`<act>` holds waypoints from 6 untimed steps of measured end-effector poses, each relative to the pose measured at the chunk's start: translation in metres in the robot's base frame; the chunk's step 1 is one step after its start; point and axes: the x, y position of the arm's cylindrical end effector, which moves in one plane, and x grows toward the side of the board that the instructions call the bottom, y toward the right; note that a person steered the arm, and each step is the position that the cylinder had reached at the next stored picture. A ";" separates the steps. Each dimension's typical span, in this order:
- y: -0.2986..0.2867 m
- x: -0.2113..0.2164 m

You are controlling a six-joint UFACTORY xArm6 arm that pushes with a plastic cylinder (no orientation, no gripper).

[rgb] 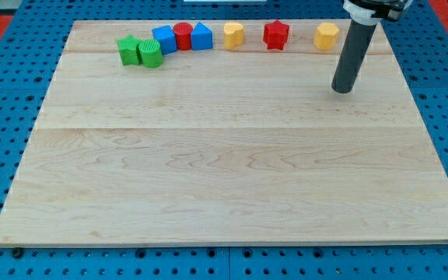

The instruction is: Move the yellow hexagon into the top right of the red star

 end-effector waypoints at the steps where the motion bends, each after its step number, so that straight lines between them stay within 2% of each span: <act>1: 0.049 -0.057; 2: 0.034 -0.114; 3: -0.015 -0.128; 4: 0.041 -0.141; 5: 0.037 -0.171; 6: 0.020 -0.175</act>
